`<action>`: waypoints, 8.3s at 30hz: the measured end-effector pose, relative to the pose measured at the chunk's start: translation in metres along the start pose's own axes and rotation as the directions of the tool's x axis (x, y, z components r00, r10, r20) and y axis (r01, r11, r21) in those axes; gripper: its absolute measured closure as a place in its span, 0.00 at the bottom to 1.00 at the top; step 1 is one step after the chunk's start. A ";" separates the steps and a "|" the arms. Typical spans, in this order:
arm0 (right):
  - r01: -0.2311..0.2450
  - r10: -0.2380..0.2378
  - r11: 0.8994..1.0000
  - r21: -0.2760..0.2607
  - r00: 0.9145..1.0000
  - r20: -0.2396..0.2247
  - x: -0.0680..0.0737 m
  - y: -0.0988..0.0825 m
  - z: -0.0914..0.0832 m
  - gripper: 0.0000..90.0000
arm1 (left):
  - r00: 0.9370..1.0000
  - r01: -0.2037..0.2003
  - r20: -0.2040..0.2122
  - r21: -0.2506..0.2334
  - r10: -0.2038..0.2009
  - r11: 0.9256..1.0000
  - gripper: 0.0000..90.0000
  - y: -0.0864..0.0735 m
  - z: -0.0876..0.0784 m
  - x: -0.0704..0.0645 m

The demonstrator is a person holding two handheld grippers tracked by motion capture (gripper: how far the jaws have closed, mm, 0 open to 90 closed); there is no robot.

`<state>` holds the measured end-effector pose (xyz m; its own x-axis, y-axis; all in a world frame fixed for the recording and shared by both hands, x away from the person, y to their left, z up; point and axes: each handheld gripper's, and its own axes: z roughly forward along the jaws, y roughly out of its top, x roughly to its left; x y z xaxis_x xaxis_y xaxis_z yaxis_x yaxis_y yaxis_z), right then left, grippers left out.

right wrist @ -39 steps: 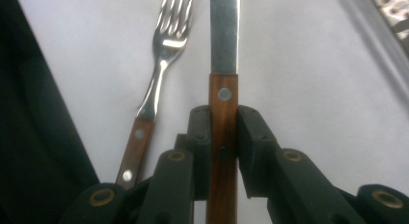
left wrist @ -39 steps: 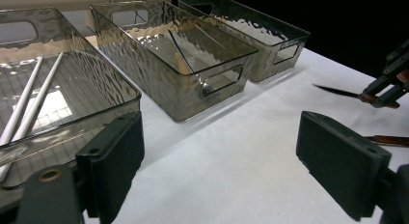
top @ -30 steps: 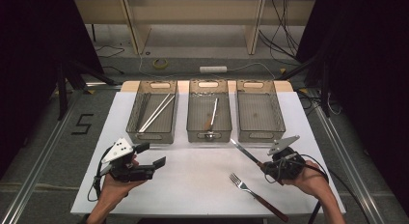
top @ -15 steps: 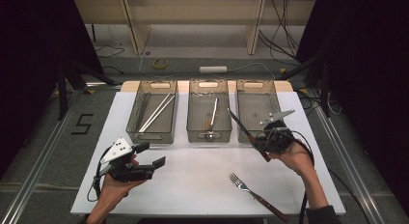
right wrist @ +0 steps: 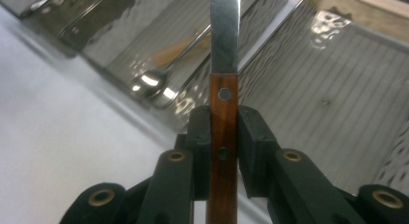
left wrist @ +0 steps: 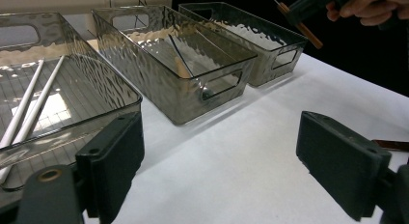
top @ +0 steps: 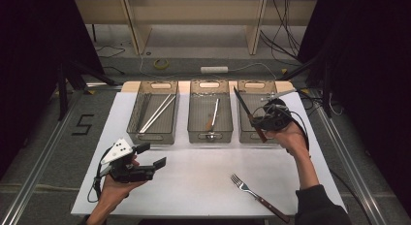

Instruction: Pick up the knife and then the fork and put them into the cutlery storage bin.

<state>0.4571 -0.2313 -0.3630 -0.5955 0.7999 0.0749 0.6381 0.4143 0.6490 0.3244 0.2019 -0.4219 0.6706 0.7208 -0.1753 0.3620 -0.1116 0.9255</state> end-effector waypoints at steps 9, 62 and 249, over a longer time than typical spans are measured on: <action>-0.085 0.087 0.996 -0.036 0.994 0.066 -0.017 0.020 0.008 0.86 | 1.000 0.001 0.002 -0.002 -0.001 1.000 0.18 0.000 0.000 0.000; -0.317 0.313 0.949 0.003 0.940 0.139 -0.038 0.011 0.065 0.72 | 1.000 0.000 0.004 -0.004 0.000 1.000 0.18 0.000 -0.001 0.000; 0.117 -0.116 0.990 0.072 0.993 -0.020 0.031 -0.060 -0.031 0.86 | 1.000 0.002 0.000 0.001 -0.002 1.000 0.18 -0.001 0.001 0.000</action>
<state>0.3848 -0.2447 -0.3758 -0.6753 0.7374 0.0145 0.5974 0.5355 0.5969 0.3245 0.2015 -0.4225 0.6696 0.7214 -0.1770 0.3640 -0.1109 0.9248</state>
